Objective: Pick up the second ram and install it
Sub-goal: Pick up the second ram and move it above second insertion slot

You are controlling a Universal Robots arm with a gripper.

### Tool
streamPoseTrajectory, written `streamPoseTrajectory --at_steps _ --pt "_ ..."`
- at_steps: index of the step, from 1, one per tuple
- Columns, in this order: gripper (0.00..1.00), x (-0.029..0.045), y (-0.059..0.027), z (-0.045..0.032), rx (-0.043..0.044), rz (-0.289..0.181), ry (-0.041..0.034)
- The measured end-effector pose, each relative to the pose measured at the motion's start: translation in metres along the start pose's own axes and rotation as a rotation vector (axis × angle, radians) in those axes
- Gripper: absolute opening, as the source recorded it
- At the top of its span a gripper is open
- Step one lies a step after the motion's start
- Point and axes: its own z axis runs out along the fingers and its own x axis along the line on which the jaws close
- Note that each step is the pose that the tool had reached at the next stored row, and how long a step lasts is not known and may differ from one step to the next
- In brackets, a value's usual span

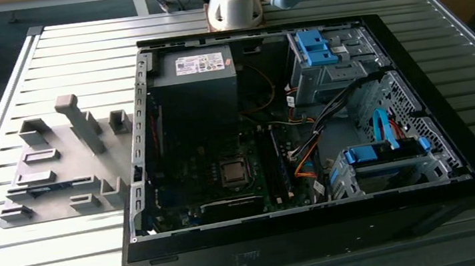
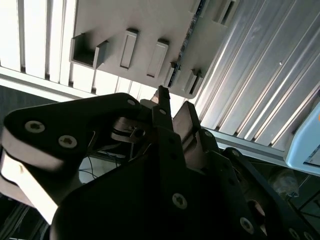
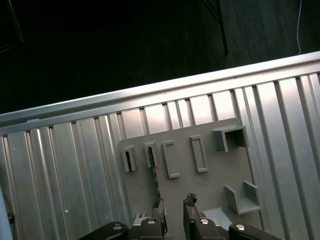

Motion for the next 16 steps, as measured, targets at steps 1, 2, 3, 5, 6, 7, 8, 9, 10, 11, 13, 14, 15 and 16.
streamPoseTrajectory --at_steps 1,2,3,5,6,7,8,9,10,11,13,14,15,16 --pt "0.30 0.0001 0.0000 0.0002 0.0000 0.000 0.0000" --pt "0.30 0.0001 0.0000 0.0003 0.0000 -0.001 0.0000" --pt "0.30 0.0002 0.0000 0.0005 0.0000 -0.001 0.0000" --pt "0.30 0.0003 -0.0001 0.0009 0.0000 -0.002 0.0000" --pt "0.30 0.0010 -0.0003 0.0025 -0.0001 -0.007 0.0002" --pt "0.30 0.0012 -0.0003 0.0029 -0.0001 -0.008 0.0001" --pt "0.30 0.0015 -0.0004 0.0035 -0.0002 -0.009 0.0002" --pt "0.30 0.0015 -0.0004 0.0037 -0.0001 -0.010 0.0002" --pt "0.30 0.0016 -0.0004 0.0039 -0.0001 -0.010 0.0002" --pt "0.30 0.0017 -0.0004 0.0040 -0.0002 -0.011 0.0003" --pt "0.30 0.0018 -0.0005 0.0043 -0.0002 -0.011 0.0003" --pt "0.30 0.0020 -0.0006 0.0050 -0.0002 -0.013 0.0003" --pt "0.30 0.0021 -0.0006 0.0051 -0.0002 -0.014 0.0003" --pt "0.30 0.0022 -0.0006 0.0053 -0.0003 -0.014 0.0003"
